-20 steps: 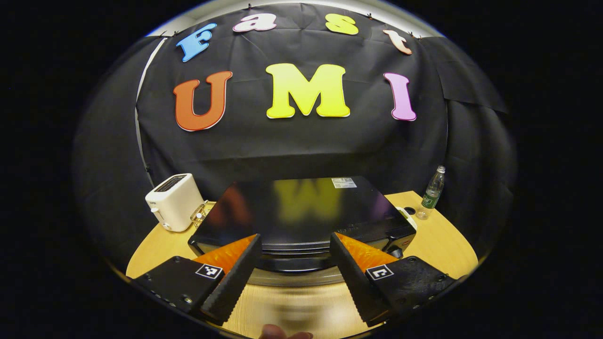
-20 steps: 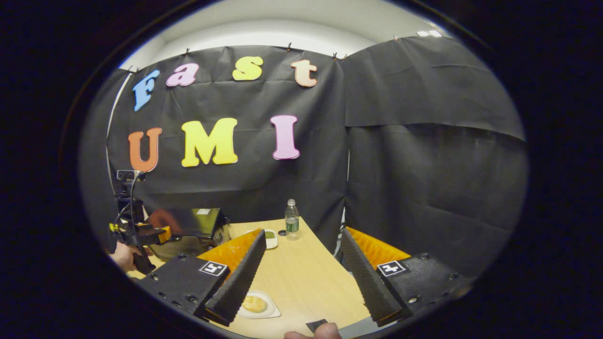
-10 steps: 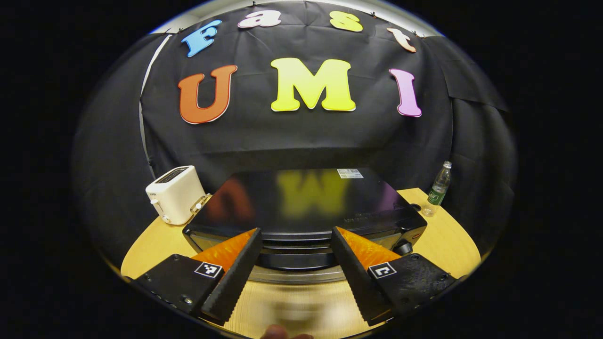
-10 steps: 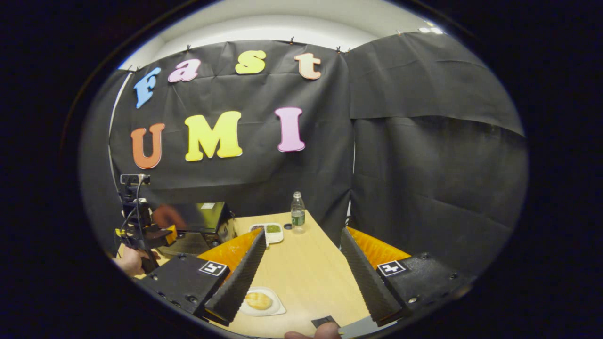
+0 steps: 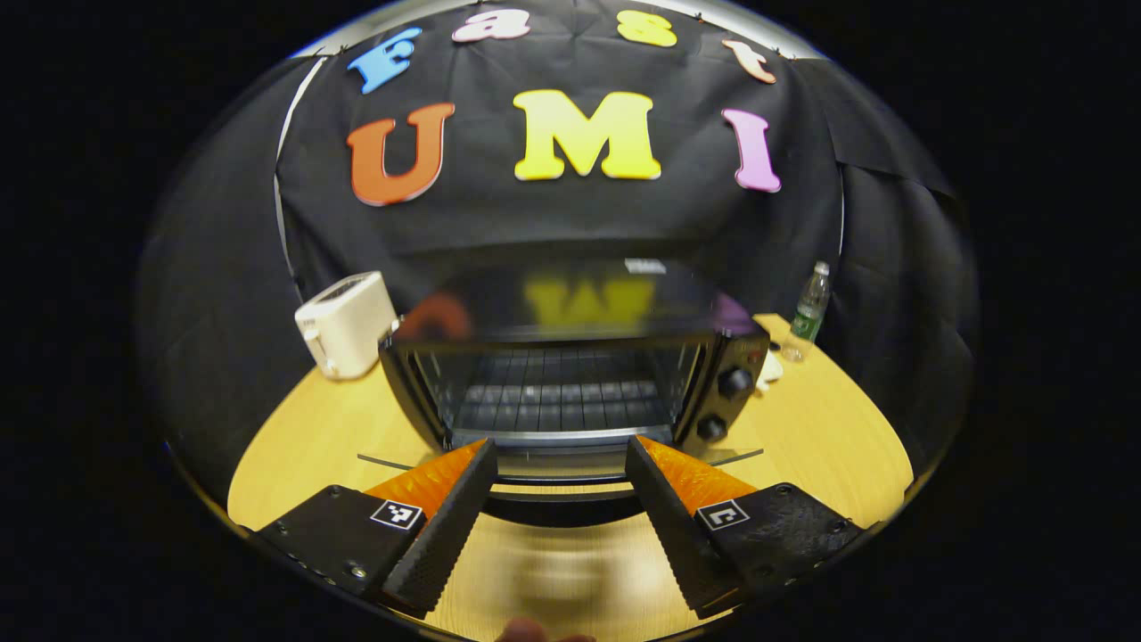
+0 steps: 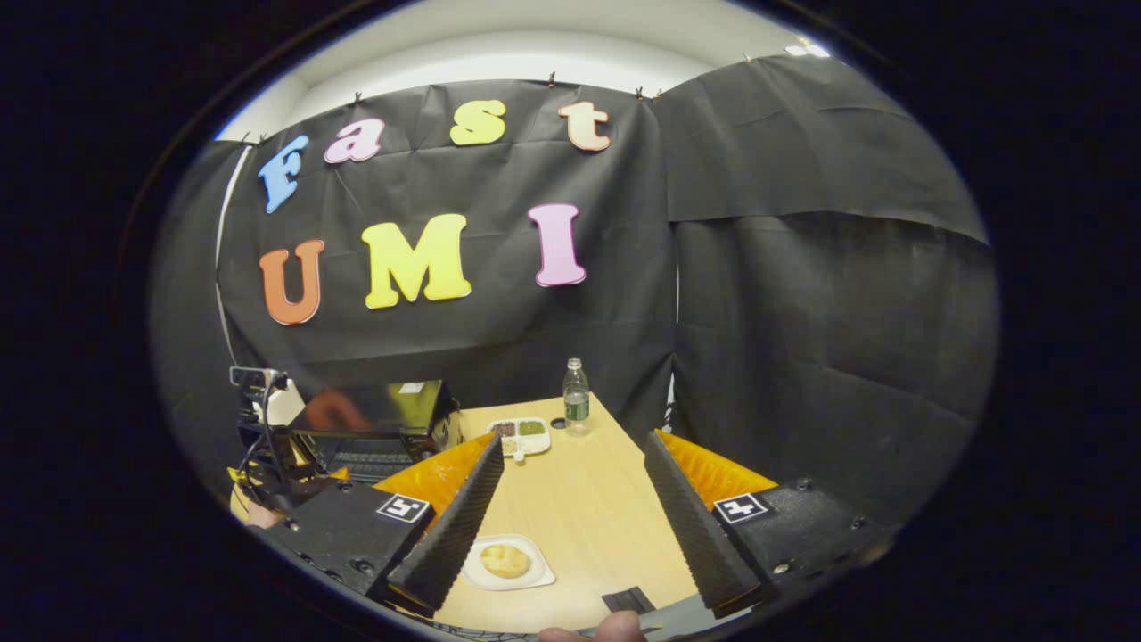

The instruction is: Open the electric oven with the left hand, put the food in, and close the electric oven.

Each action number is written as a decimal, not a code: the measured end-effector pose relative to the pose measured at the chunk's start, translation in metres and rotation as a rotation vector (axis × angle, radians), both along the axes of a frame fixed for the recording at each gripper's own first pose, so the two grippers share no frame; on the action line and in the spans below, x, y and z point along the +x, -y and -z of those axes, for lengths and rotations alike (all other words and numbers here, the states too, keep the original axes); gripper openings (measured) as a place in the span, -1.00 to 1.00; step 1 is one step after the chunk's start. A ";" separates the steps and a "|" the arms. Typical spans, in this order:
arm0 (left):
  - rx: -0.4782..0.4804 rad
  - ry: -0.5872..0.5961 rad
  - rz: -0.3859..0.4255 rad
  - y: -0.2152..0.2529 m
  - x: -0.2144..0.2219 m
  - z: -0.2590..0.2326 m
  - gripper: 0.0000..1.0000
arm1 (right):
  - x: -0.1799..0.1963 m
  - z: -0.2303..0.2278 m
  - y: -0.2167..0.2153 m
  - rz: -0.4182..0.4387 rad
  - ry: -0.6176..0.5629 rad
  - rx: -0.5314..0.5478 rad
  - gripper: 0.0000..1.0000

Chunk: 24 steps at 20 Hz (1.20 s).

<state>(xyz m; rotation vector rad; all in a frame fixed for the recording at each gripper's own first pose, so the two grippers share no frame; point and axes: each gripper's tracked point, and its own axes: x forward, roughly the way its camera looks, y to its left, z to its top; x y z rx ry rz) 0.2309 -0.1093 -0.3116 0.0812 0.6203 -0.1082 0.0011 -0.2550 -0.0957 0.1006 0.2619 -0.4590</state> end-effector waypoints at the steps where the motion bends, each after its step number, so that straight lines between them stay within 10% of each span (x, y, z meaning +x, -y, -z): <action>1: -0.006 -0.032 -0.010 -0.006 -0.007 0.015 1.00 | -0.004 0.001 -0.001 -0.002 -0.005 -0.003 1.00; 15: 0.010 -0.251 -0.016 -0.015 -0.033 0.099 0.94 | -0.021 0.028 -0.002 -0.011 -0.102 0.017 1.00; 24: -0.031 -0.157 -0.001 -0.020 -0.038 0.073 0.89 | -0.038 0.033 -0.029 -0.048 -0.120 0.026 1.00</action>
